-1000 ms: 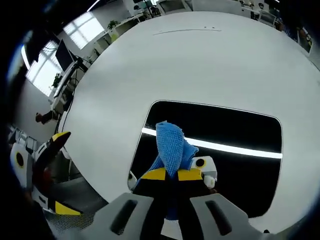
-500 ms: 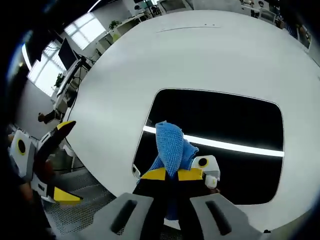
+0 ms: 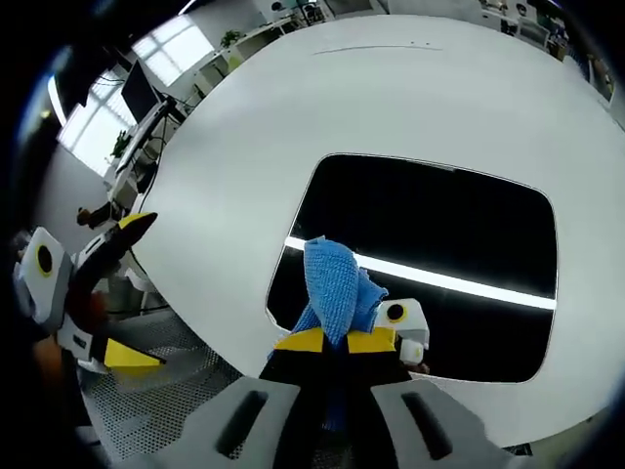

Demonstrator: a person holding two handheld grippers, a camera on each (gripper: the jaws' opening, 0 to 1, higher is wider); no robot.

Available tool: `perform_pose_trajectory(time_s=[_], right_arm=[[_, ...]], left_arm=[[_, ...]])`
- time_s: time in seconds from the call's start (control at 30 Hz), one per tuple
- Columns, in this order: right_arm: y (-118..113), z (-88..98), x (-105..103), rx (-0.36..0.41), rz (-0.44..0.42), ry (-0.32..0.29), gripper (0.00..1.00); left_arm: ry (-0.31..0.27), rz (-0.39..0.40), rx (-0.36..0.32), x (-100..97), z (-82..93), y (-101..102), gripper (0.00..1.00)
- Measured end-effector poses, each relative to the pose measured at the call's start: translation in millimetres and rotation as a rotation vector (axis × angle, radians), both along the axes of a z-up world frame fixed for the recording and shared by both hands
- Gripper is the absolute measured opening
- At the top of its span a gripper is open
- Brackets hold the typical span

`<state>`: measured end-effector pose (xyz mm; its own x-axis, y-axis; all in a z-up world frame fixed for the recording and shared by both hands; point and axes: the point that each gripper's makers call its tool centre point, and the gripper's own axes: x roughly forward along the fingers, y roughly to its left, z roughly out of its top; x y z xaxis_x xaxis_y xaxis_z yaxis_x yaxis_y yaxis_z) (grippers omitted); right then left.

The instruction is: Wipe the mirror surface with the cleaning cloth until all visible marks leave the cleaned area.

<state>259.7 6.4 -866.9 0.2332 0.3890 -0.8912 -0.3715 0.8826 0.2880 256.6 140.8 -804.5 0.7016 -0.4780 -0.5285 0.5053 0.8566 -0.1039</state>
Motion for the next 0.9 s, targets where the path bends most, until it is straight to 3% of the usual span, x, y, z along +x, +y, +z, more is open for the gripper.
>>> perform_pose_trajectory(time_s=[0.9], right_arm=[[-8.6,0.7,-4.2,0.015,0.011,0.016,0.0]], left_arm=[[-0.013,0.006,-0.007,1.3,2.7,0.3,0.99]])
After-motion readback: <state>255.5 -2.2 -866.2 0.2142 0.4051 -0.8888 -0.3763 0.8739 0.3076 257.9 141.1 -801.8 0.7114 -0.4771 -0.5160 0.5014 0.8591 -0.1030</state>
